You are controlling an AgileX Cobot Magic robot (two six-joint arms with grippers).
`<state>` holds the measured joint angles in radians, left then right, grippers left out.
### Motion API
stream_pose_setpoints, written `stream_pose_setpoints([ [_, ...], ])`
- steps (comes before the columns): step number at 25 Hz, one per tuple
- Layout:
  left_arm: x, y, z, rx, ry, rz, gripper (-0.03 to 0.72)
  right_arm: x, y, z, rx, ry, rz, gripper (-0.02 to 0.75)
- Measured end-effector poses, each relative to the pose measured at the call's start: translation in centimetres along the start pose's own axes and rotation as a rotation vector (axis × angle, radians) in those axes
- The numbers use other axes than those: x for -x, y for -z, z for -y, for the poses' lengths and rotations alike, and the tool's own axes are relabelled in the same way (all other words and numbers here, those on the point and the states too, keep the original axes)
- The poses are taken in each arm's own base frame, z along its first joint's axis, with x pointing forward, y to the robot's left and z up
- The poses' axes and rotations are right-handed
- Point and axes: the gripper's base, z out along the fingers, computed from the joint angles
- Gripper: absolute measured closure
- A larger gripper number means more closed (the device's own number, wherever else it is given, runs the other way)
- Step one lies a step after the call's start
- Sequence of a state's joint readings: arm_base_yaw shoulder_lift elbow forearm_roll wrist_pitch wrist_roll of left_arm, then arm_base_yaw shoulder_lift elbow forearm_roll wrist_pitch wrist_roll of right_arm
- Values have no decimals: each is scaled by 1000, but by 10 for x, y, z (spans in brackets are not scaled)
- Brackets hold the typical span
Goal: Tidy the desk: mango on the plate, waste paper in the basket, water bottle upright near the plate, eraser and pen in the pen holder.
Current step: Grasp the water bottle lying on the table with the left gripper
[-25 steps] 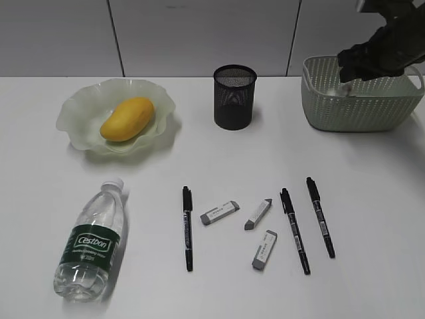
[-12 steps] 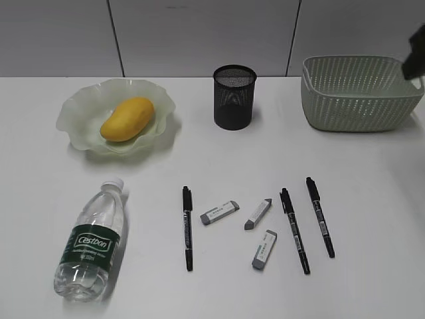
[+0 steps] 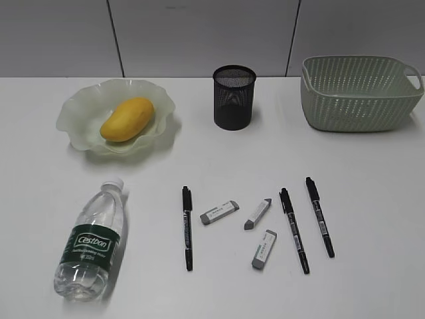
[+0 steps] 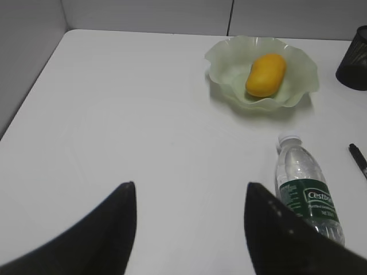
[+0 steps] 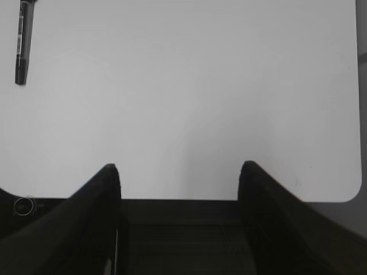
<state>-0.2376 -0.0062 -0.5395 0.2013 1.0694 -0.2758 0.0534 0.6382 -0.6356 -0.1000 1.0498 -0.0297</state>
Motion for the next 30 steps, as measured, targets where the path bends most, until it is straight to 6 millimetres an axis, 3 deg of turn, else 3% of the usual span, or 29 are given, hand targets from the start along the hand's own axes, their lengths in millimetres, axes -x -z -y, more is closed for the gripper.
stream_pose_setpoints([
  [8,0,0,0,-4,2,-1,243,-69,41,-5,8,-23,346,227],
  [14,5,-9,5,-15,-31,-56,243,-84,49,-9,28,-21,501,227],
  [17,22,-23,15,-59,-66,-128,243,-85,49,-9,29,-21,506,227],
  [20,44,-53,29,-84,-67,-258,243,-85,49,-9,29,-21,507,227],
  [24,67,-111,50,-126,-90,-435,243,-85,49,-9,29,-21,507,228],
  [27,64,-166,63,-125,-104,-604,223,-85,49,-9,29,-21,507,228],
  [30,46,-209,82,-147,-156,-734,137,-85,49,-9,29,-22,507,228],
])
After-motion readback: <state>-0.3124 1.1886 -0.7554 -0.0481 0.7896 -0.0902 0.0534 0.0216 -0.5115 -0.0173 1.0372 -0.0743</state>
